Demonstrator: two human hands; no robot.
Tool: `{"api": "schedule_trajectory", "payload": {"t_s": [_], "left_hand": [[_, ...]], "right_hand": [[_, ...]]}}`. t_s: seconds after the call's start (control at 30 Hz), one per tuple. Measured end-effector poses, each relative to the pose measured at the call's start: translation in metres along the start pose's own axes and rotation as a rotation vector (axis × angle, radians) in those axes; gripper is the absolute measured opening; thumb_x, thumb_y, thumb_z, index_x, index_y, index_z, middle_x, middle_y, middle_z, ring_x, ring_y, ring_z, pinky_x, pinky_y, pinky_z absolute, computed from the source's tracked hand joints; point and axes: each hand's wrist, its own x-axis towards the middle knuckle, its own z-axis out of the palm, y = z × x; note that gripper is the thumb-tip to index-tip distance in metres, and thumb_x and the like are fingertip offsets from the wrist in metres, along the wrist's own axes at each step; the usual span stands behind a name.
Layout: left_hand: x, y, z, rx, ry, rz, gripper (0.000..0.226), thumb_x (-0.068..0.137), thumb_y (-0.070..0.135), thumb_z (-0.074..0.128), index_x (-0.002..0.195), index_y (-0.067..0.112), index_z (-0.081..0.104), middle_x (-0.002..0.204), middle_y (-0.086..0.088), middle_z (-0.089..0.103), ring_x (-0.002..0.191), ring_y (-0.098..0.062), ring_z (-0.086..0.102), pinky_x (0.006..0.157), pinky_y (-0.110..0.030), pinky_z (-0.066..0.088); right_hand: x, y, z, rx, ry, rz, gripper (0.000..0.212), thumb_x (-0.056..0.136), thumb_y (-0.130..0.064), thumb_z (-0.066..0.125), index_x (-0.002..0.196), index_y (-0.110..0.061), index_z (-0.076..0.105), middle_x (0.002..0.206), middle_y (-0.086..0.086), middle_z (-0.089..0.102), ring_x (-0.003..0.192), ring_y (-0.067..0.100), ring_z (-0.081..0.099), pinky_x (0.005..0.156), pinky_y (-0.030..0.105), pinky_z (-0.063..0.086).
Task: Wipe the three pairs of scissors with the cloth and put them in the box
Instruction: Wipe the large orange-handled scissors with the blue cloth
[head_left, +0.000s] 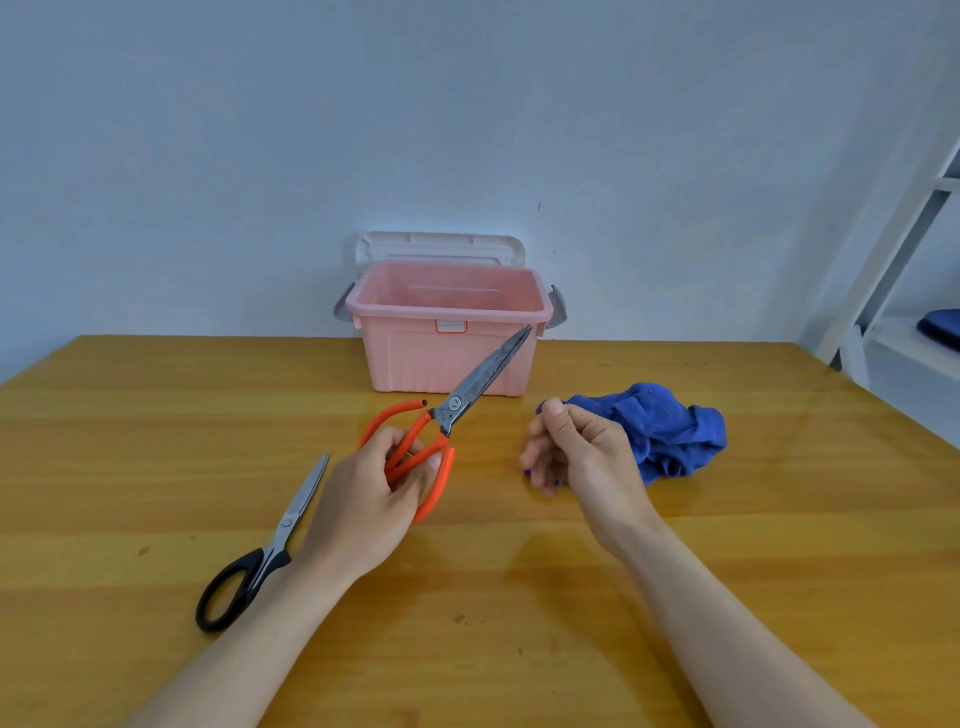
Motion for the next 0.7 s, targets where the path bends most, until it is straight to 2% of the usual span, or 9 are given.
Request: {"api": "schedule_trajectory", "payload": {"t_s": [0.07,0.13,0.23,0.3,0.37,0.43,0.5,0.6,0.7], "left_hand": [[0.0,-0.001,0.0,0.007,-0.009,-0.007,0.011,0.09,0.041,0.06,0.089,0.03,0.06,0.063,0.005,0.062,0.053,-0.008,0.058,0.051,-0.023,0.044],[0.0,0.0,0.001,0.013,-0.016,-0.01,0.017,0.089,0.046,0.058,0.091,0.029,0.059,0.065,0.005,0.062,0.055,-0.008,0.059,0.051,-0.022,0.045],[-0.001,0.001,0.001,0.015,-0.024,-0.007,0.029,0.084,0.056,0.052,0.091,0.028,0.058,0.061,0.006,0.058,0.051,-0.007,0.055,0.049,-0.02,0.041],[-0.002,0.002,0.002,0.024,-0.032,-0.015,0.024,0.087,0.052,0.055,0.09,0.028,0.058,0.061,0.006,0.058,0.051,-0.006,0.054,0.049,-0.018,0.041],[-0.002,0.002,0.003,0.027,-0.036,-0.016,0.018,0.09,0.046,0.058,0.089,0.028,0.058,0.059,0.006,0.057,0.05,-0.004,0.053,0.047,-0.017,0.04],[-0.002,0.001,0.003,0.033,-0.044,-0.015,0.017,0.09,0.045,0.058,0.09,0.028,0.059,0.058,0.007,0.056,0.05,-0.003,0.054,0.047,-0.017,0.04],[-0.002,0.0,0.003,0.046,-0.054,-0.014,0.017,0.09,0.046,0.058,0.091,0.029,0.058,0.059,0.007,0.056,0.05,-0.002,0.054,0.046,-0.017,0.04],[-0.003,0.0,0.002,0.071,-0.056,0.01,0.024,0.087,0.054,0.055,0.091,0.03,0.056,0.06,0.007,0.056,0.05,-0.004,0.054,0.046,-0.018,0.039],[-0.002,0.002,0.0,0.07,-0.03,0.055,0.031,0.082,0.062,0.056,0.086,0.031,0.053,0.063,0.006,0.057,0.051,-0.008,0.054,0.045,-0.022,0.043]], "right_hand": [[0.007,0.001,-0.01,-0.167,0.108,-0.051,0.03,0.1,-0.027,0.054,0.086,-0.004,0.067,0.069,0.005,0.07,0.058,0.014,0.06,0.053,0.026,0.047],[0.016,0.008,-0.028,-0.496,0.244,-0.147,0.011,0.094,-0.023,0.065,0.098,-0.015,0.071,0.087,-0.004,0.073,0.085,0.008,0.064,0.074,0.023,0.048],[0.029,0.027,-0.053,-1.168,0.37,-0.269,0.041,0.089,-0.03,0.07,0.129,-0.022,0.06,0.136,0.002,0.056,0.135,0.026,0.039,0.107,0.041,0.027],[0.035,0.036,-0.06,-1.355,0.313,-0.146,0.056,0.094,-0.046,0.058,0.144,-0.025,0.046,0.155,0.005,0.035,0.148,0.028,0.016,0.114,0.047,0.009],[0.039,0.041,-0.062,-1.392,0.166,0.063,0.059,0.098,-0.057,0.04,0.15,-0.03,0.034,0.16,0.001,0.027,0.149,0.023,0.013,0.117,0.046,0.004],[0.04,0.043,-0.06,-1.402,0.078,0.156,0.055,0.1,-0.057,0.032,0.15,-0.034,0.036,0.155,-0.003,0.031,0.143,0.022,0.023,0.116,0.045,0.011],[0.04,0.041,-0.057,-1.462,0.072,0.119,0.044,0.103,-0.048,0.034,0.14,-0.031,0.049,0.142,-0.003,0.042,0.131,0.025,0.034,0.107,0.043,0.022],[0.039,0.037,-0.05,-1.413,0.129,-0.06,0.027,0.101,-0.026,0.043,0.104,-0.016,0.067,0.101,0.0,0.058,0.108,0.028,0.048,0.084,0.035,0.032],[0.038,0.032,-0.044,-1.121,0.189,-0.119,0.032,0.096,-0.017,0.052,0.065,-0.012,0.058,0.06,-0.002,0.053,0.064,0.023,0.05,0.057,0.032,0.029]]}}
